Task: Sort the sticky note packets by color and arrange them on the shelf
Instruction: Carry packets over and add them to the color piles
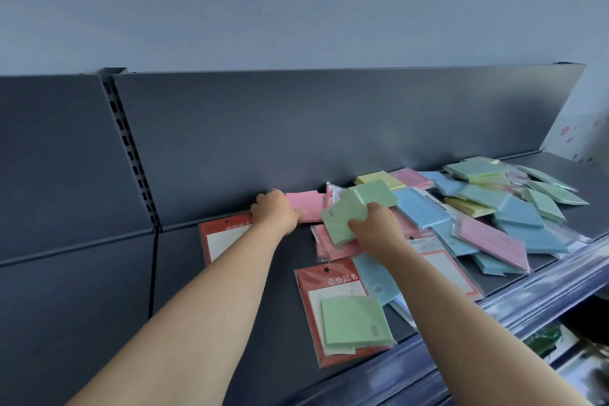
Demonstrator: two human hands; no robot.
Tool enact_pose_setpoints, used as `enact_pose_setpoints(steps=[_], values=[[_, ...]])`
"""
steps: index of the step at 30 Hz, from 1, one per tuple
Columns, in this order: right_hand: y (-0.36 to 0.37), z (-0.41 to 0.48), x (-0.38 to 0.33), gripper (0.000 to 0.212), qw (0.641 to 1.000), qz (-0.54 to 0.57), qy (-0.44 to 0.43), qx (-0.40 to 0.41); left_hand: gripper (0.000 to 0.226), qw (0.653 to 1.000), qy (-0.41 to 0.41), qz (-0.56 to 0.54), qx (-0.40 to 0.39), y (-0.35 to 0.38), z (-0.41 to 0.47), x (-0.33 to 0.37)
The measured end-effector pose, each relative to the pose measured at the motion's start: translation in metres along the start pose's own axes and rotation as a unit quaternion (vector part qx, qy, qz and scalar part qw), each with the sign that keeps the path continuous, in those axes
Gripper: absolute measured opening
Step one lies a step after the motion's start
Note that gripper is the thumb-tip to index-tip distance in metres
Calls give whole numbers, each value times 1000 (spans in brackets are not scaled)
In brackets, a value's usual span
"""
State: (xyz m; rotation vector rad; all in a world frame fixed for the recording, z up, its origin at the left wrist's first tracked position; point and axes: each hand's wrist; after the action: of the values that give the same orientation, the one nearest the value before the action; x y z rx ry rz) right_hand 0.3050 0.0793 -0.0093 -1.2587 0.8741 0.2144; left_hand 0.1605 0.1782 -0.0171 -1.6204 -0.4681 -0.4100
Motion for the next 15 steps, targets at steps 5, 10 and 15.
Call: enact_pose_setpoints(steps=[5,10,15], values=[[3,1,4,24,1000,-7,-12,-3,57,1000,-10,-3,-3,7,7,-3],[5,1,2,25,1000,-2,-7,1,66,999,-15,-17,-22,7,7,-7],[3,-5,1,25,1000,10,-9,-3,61,996,-16,-75,-35,1,-9,-13]])
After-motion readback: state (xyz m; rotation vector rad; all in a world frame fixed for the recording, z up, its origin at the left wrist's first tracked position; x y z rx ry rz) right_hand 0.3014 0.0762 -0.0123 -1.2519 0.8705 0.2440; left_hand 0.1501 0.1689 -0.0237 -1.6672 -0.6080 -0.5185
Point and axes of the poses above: each hand's wrist, its own z-axis towards the middle knuckle, its own y-axis out of the palm, x = y × z, and after that the axes turned 5 degrees about -y, right-handed
